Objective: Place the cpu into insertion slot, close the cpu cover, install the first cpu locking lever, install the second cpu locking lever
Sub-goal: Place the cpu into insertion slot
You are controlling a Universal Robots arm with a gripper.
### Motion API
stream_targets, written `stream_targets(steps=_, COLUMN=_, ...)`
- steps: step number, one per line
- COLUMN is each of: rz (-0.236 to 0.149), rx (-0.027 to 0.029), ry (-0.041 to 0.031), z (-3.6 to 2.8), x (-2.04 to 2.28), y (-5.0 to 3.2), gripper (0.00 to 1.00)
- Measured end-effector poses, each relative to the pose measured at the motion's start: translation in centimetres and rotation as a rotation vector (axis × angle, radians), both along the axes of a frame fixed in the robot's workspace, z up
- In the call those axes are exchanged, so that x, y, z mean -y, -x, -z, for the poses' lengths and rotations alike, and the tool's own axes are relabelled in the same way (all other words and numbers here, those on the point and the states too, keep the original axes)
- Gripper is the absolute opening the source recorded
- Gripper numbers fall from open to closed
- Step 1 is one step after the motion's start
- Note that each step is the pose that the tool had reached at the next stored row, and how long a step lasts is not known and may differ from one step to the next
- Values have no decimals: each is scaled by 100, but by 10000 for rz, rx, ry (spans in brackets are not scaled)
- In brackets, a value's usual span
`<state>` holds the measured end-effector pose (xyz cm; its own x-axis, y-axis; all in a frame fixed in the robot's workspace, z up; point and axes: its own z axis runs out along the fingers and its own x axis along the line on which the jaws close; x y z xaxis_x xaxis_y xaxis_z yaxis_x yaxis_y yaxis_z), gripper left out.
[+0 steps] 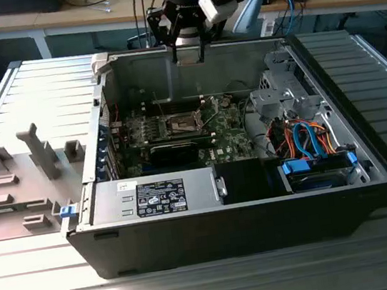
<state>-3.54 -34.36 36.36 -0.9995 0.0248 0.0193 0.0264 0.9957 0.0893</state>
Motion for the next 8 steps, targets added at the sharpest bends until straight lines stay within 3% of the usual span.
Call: stream_targets(steps=8, rz=0, rx=0, ry=0, z=1, x=6, y=7, gripper=54)
